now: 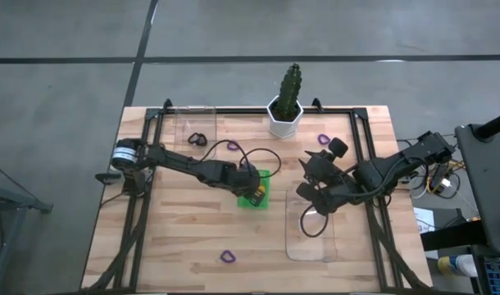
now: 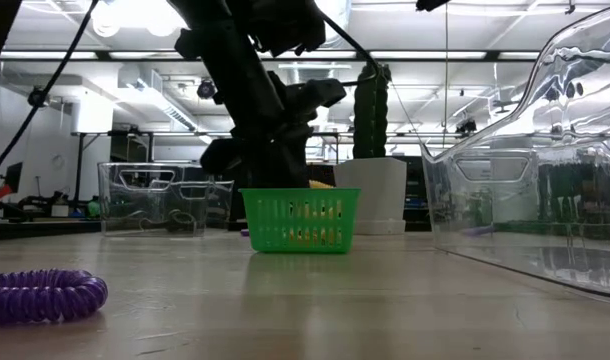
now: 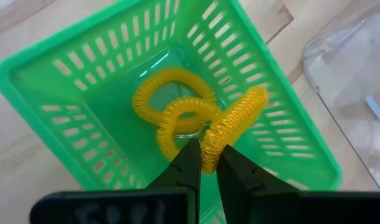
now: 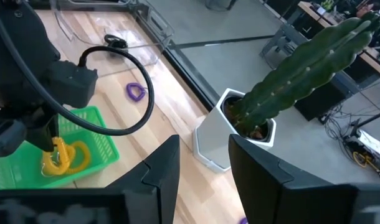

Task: Sort spring keychains
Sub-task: Put the orange spring keychain into the green bin

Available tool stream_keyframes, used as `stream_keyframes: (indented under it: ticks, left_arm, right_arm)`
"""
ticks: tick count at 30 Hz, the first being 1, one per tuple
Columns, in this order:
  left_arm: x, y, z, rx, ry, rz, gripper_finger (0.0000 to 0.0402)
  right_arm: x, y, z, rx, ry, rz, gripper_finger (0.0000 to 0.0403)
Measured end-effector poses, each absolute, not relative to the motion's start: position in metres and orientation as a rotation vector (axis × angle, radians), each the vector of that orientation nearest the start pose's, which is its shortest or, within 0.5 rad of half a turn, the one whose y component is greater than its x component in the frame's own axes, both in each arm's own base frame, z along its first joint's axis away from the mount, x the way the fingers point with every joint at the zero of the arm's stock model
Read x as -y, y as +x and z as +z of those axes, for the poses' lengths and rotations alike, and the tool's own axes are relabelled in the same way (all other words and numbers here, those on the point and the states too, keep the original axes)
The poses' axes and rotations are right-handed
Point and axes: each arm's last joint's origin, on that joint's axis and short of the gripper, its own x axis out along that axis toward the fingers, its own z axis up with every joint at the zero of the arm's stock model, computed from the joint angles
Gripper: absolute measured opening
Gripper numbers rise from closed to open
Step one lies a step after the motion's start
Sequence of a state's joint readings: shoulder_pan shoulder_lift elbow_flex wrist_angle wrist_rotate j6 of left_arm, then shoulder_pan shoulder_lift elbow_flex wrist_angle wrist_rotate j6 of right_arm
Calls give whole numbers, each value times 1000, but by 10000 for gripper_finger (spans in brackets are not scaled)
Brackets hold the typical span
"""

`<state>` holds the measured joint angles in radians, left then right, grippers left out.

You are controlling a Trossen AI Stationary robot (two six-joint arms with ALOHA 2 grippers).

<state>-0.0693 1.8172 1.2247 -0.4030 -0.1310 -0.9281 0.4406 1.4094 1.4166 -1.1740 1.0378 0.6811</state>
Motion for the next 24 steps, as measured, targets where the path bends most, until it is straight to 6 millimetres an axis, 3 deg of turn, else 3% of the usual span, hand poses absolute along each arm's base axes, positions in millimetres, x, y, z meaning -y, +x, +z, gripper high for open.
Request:
stream_keyframes:
  ticks: [19, 24]
  left_arm:
    - [22, 373, 191, -888, -738, 502, 36]
    - [22, 373, 191, -889, -734, 501, 65]
  right_arm:
    - [-86, 241, 350, -618, -152, -772, 130]
    - [-86, 241, 350, -618, -152, -772, 125]
